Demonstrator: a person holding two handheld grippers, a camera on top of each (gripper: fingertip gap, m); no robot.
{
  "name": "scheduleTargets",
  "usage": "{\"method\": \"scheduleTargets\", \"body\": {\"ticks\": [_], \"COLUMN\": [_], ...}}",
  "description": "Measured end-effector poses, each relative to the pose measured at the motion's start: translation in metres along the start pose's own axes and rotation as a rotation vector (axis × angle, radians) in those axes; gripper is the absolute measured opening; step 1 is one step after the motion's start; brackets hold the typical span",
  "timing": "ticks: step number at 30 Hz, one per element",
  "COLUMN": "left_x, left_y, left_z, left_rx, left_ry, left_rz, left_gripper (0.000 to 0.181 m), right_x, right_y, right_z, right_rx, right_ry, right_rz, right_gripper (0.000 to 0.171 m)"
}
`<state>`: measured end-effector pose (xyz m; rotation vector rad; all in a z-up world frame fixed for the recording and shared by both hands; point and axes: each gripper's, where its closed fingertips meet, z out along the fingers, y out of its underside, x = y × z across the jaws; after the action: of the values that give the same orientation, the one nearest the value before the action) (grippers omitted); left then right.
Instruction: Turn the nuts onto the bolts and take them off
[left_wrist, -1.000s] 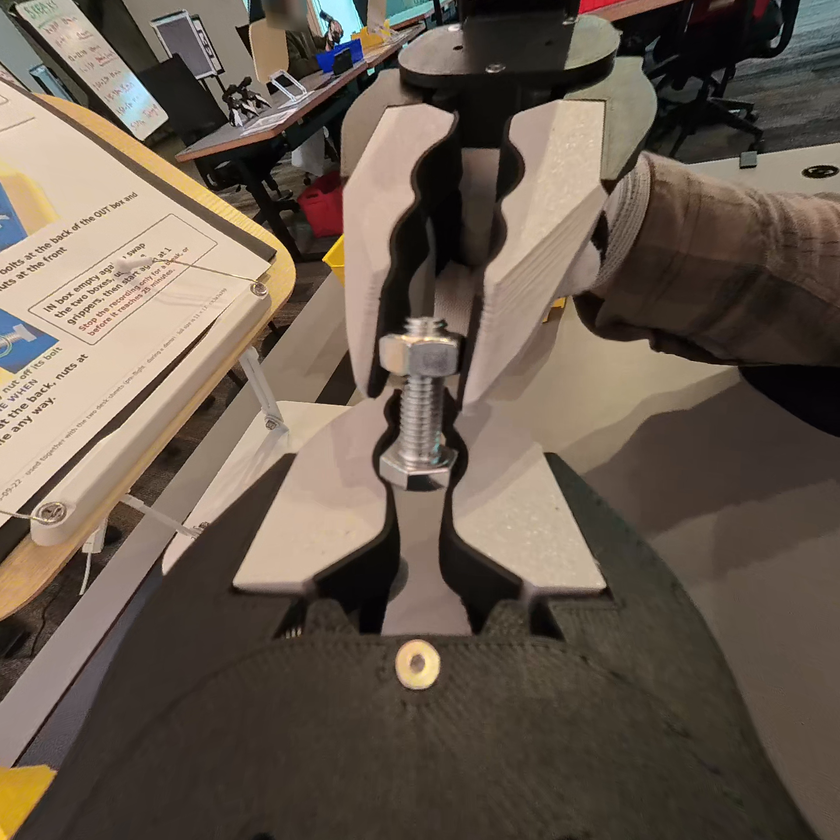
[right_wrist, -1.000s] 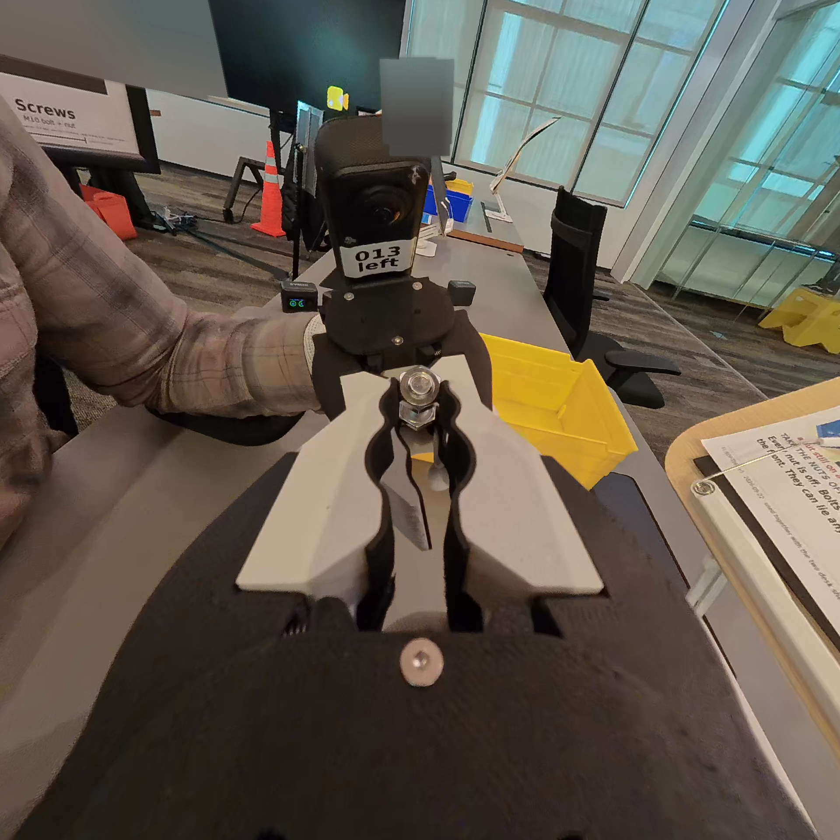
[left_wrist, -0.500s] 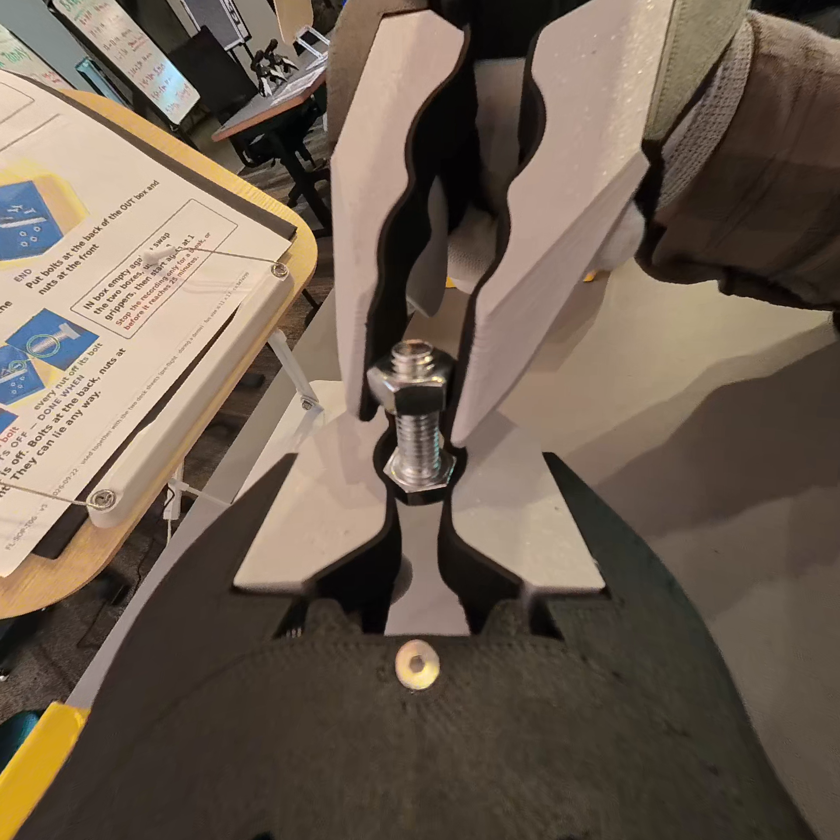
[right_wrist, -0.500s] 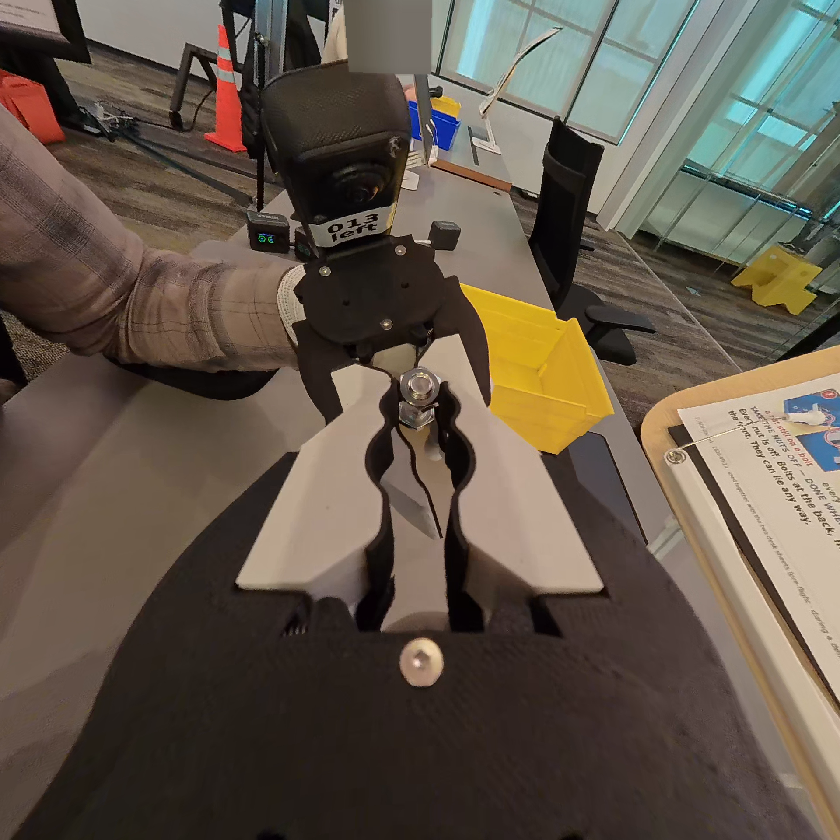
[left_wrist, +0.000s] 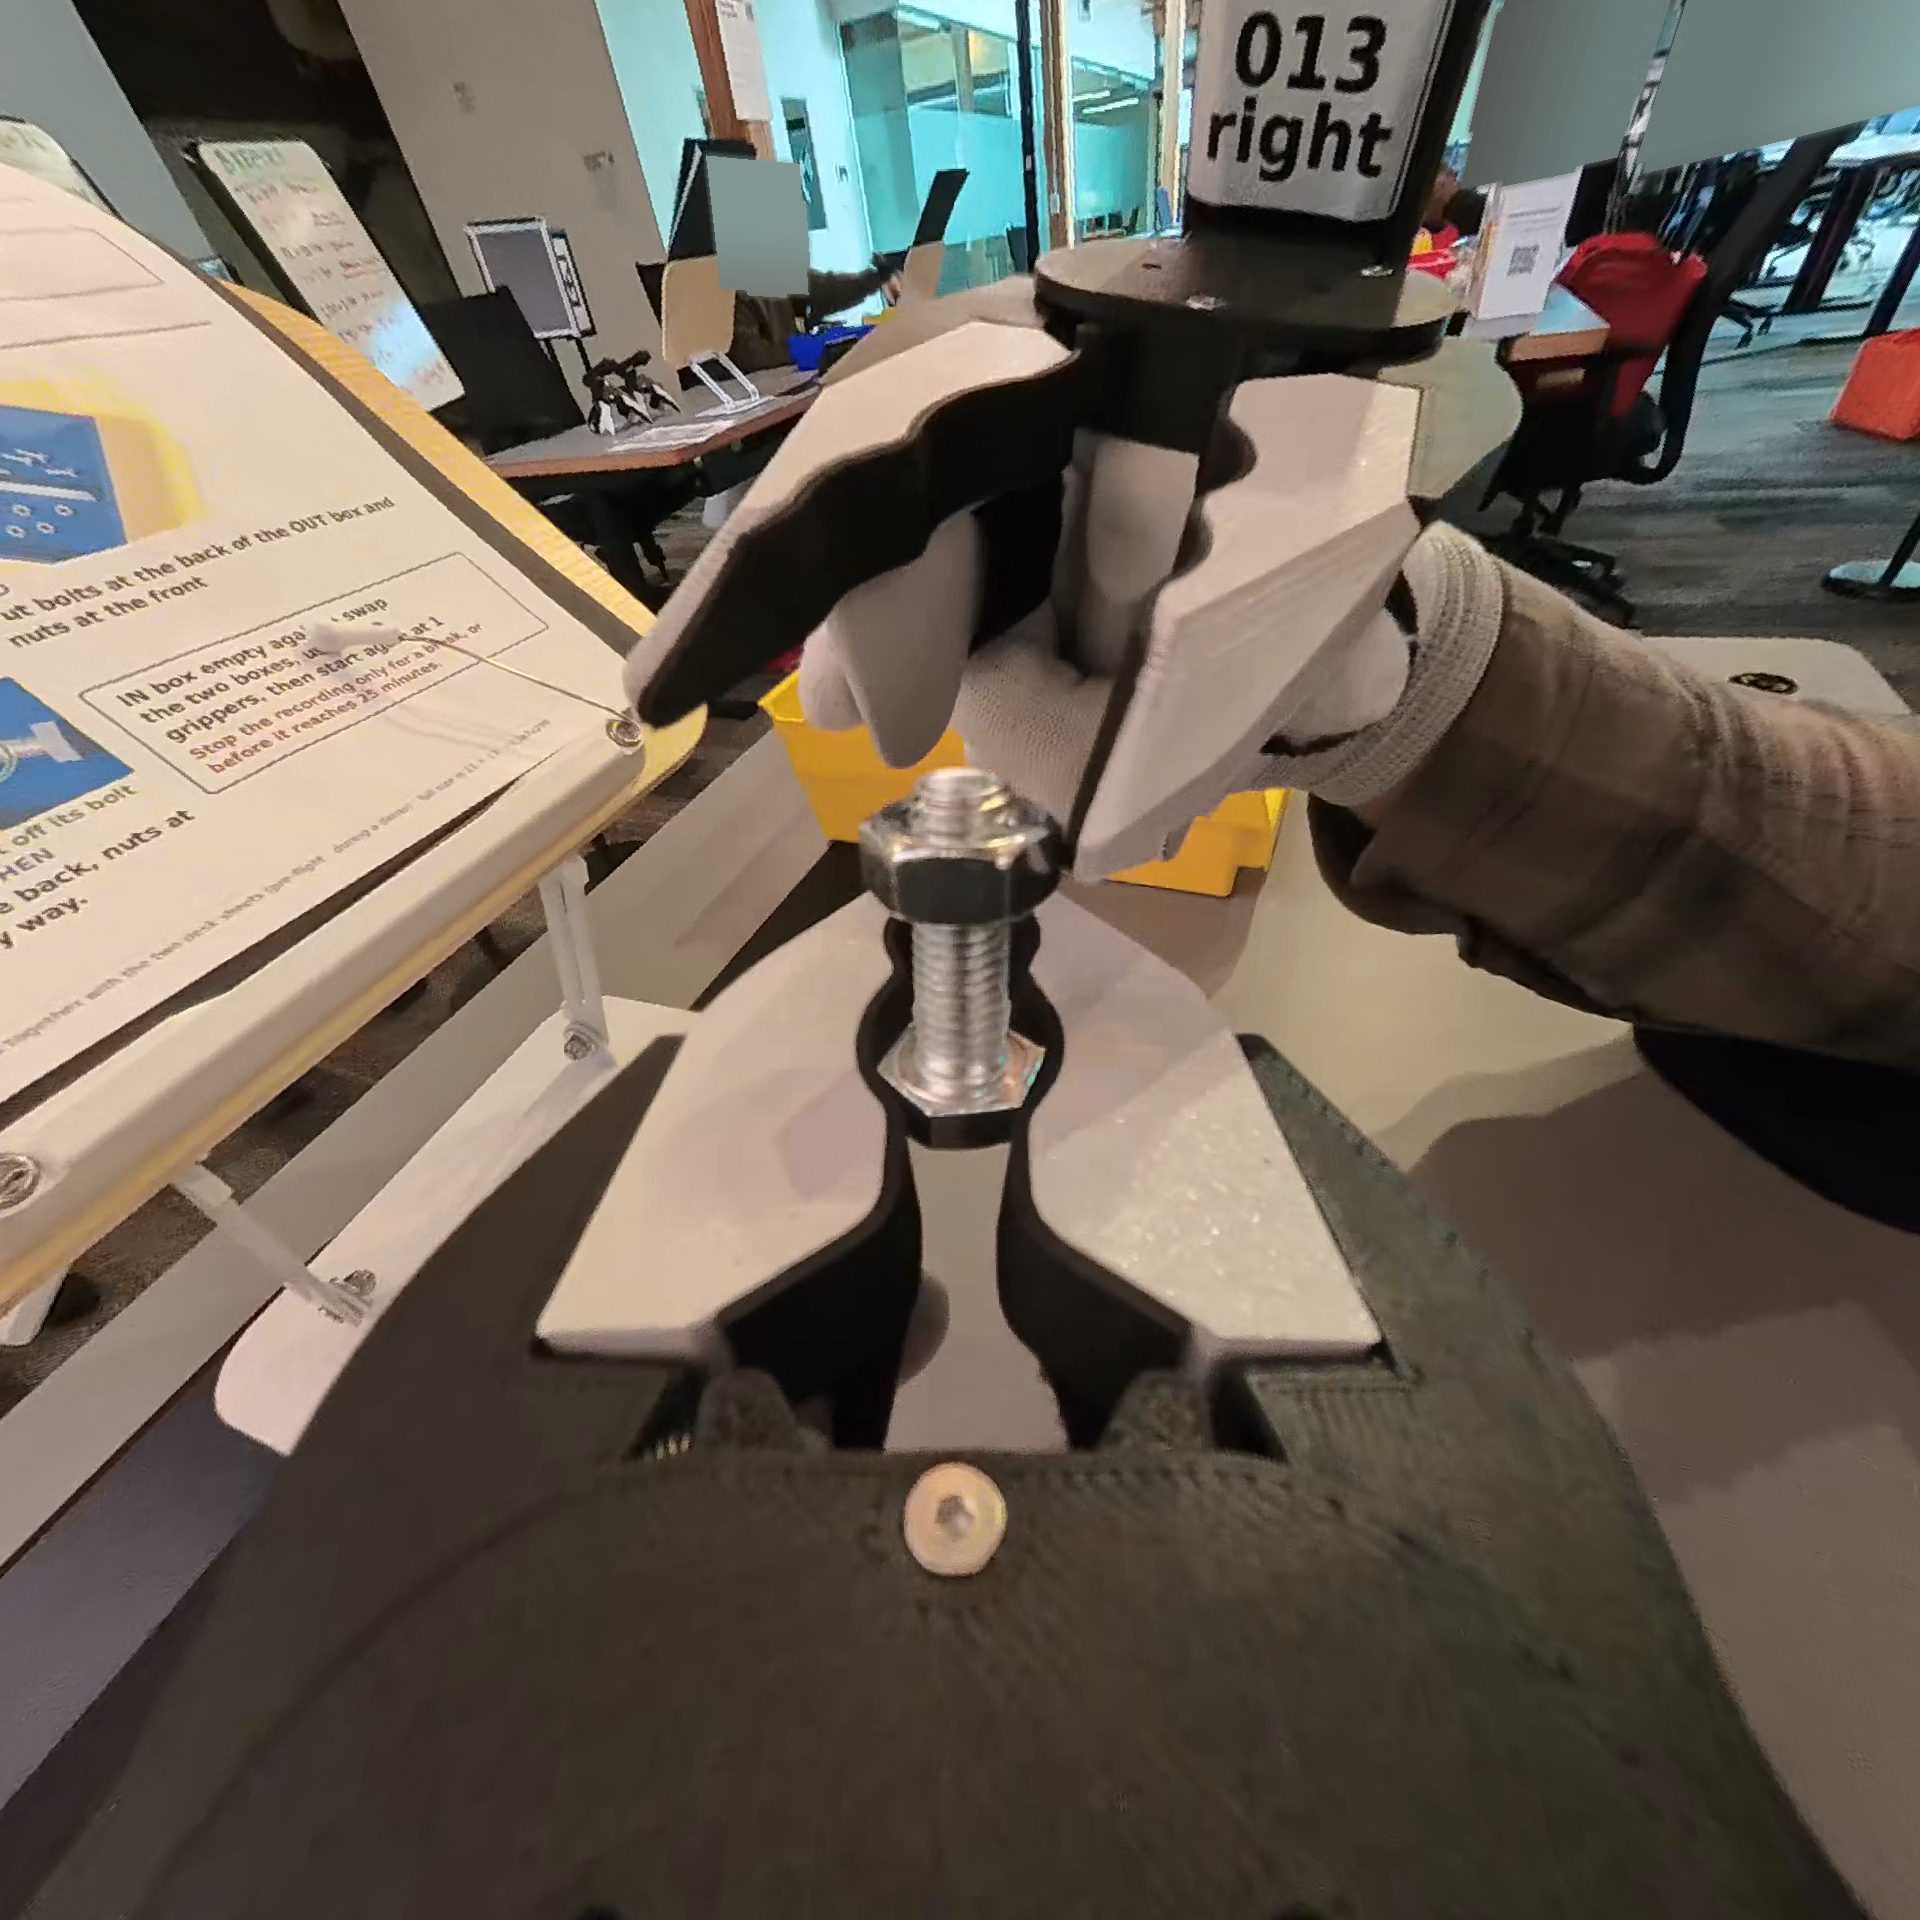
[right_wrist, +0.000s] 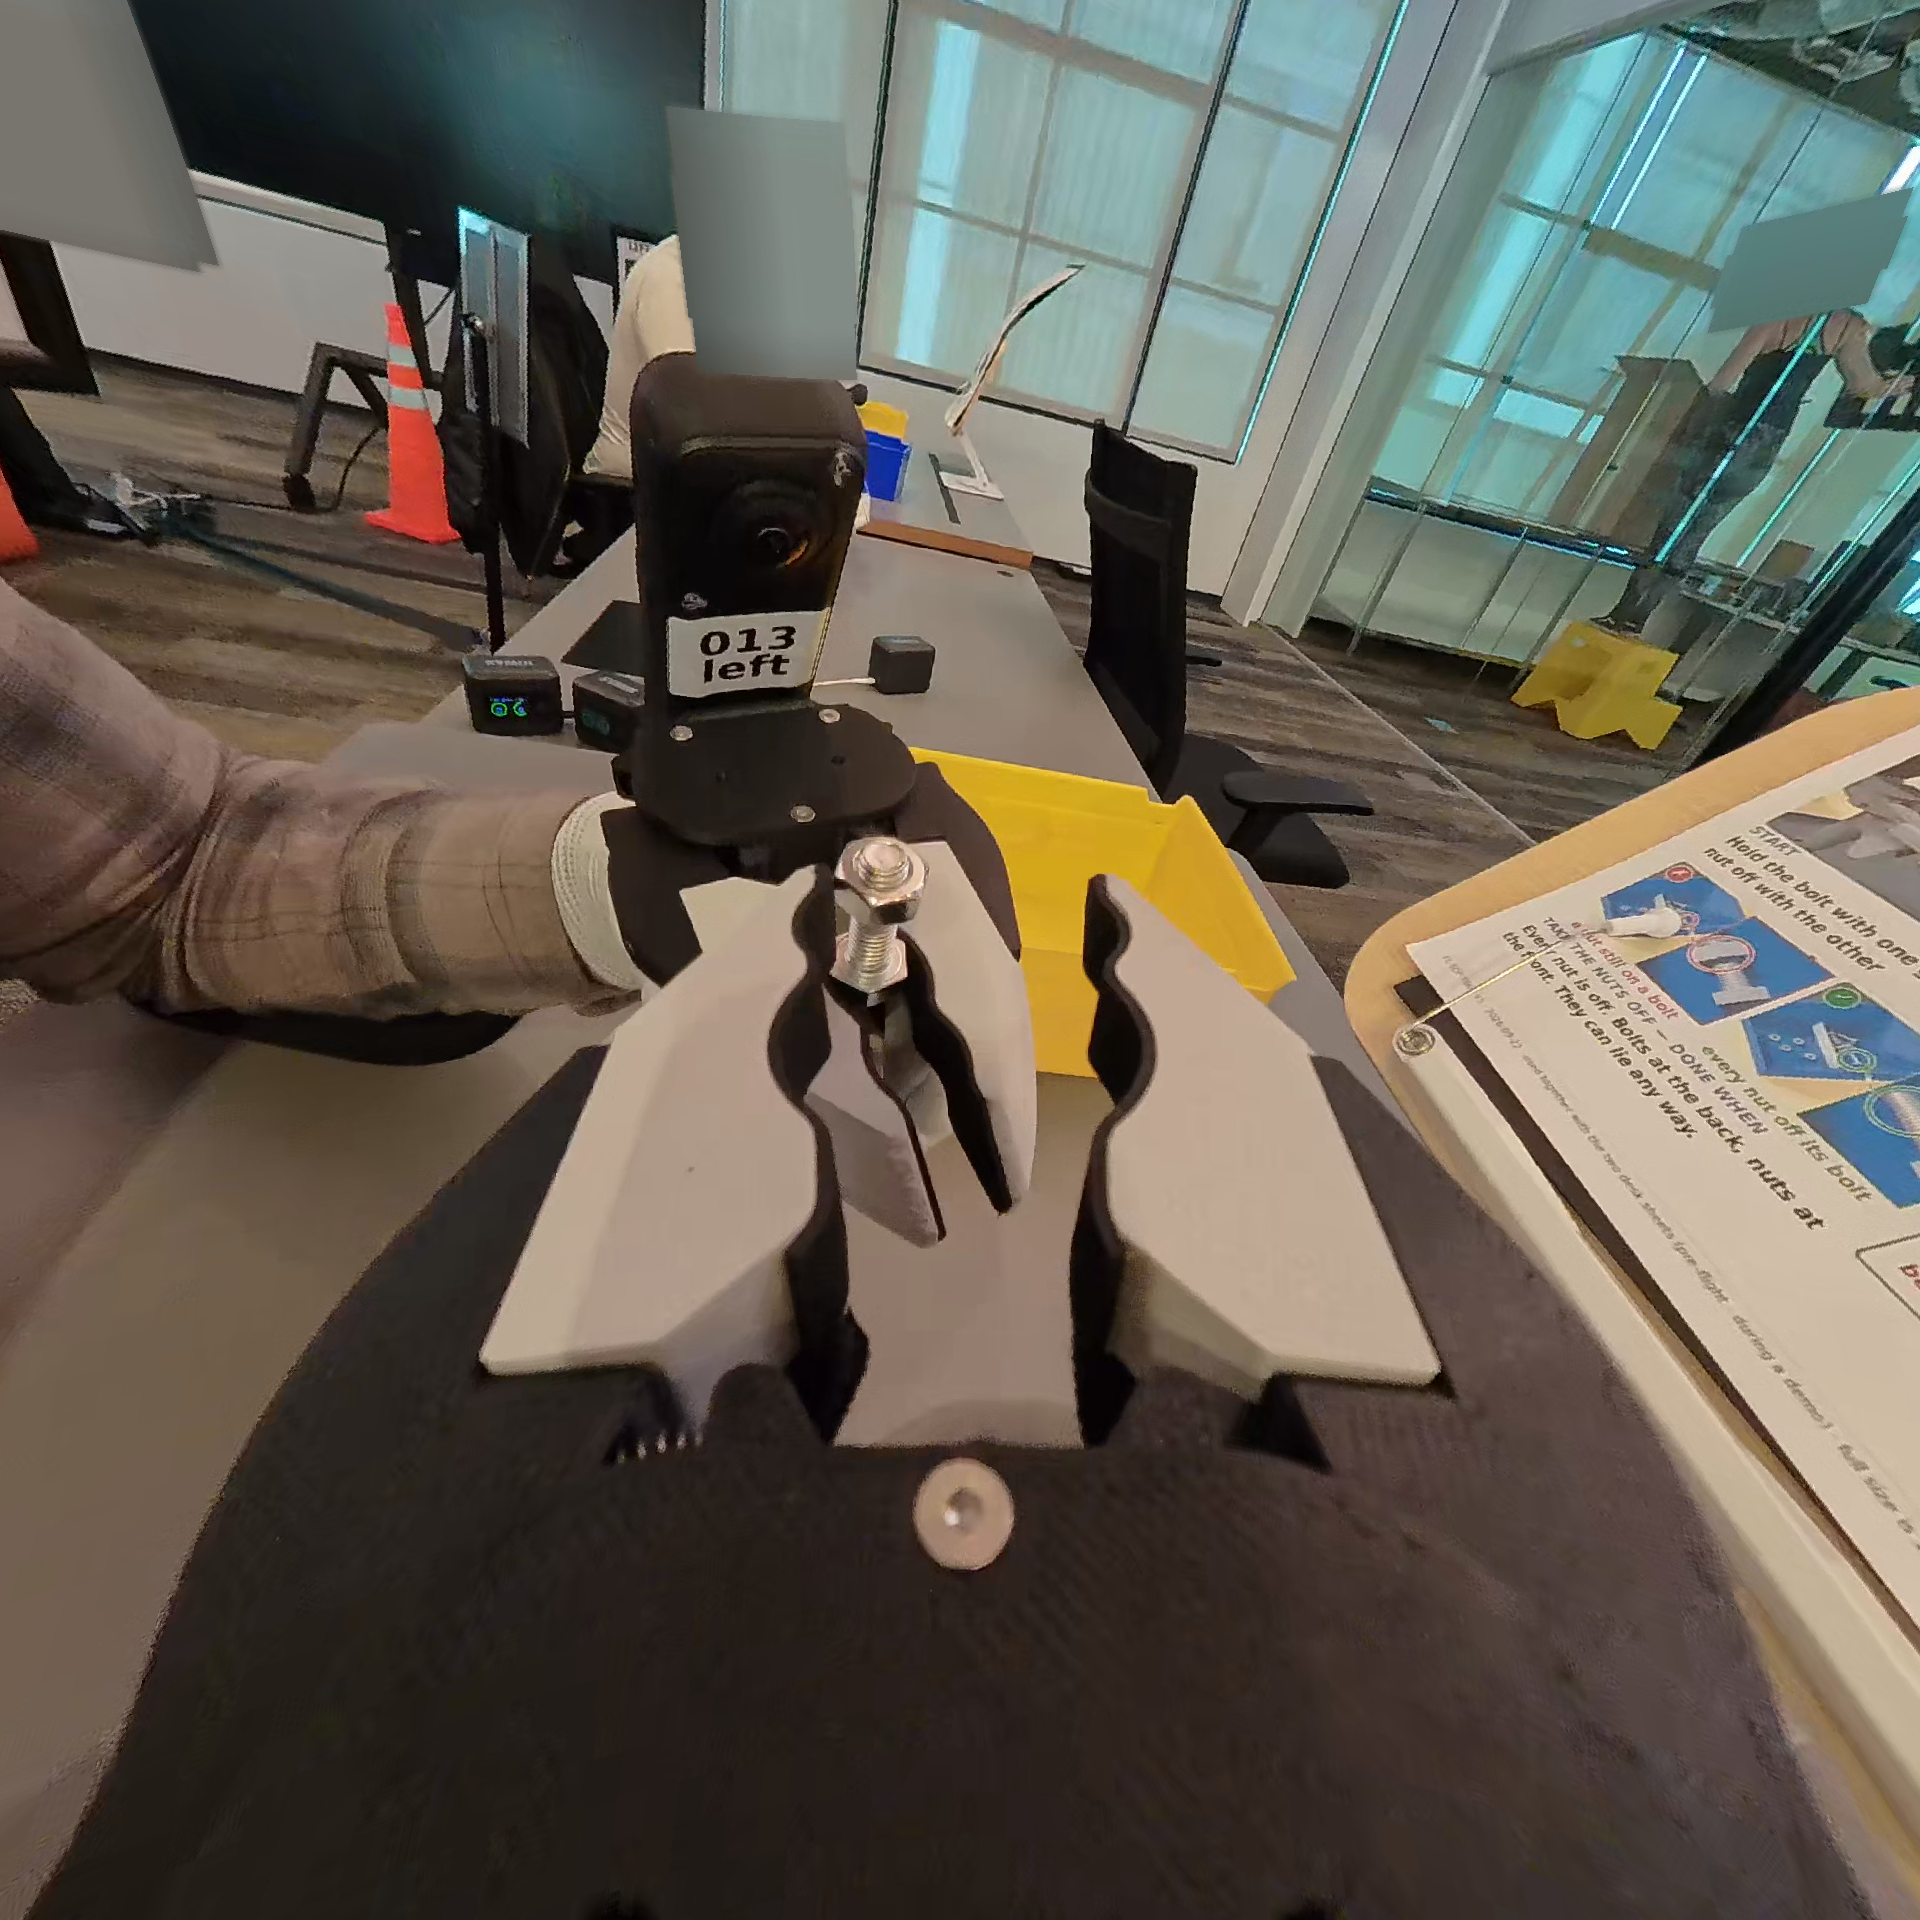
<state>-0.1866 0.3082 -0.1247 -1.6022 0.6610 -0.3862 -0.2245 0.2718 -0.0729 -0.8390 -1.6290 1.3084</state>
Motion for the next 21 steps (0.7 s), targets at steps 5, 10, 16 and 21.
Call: {"method": "scheduleTargets", "body": {"ticks": [5,10,16,21], "left_x": [0.004,0.006,0.005,0.009], "left_y": [-0.003,-0.020,-0.009,-0.009], "left_z": [-0.001,-0.008,-0.003,0.000], "left_rx": [0.027,0.103,0.058,0.056], "left_ry": [0.024,0.034,0.028,0.038], "left_rz": [0.002,-0.006,-0.004,0.007], "left_gripper": [0.013,0.013,0.013,0.013], "right_x": [-0.001,0.038,0.006,-0.003], "right_y": [-0.001,0.017,-0.013,-0.004], "right_z": [0.000,-0.022,-0.019,-0.001], "right_rx": [0.013,-0.061,0.059,0.017], "right_ry": [-0.014,0.145,0.003,-0.012], "right_rz": [0.012,0.060,0.026,0.011], "right_gripper": [0.047,0.035,0.057,0.059]}}
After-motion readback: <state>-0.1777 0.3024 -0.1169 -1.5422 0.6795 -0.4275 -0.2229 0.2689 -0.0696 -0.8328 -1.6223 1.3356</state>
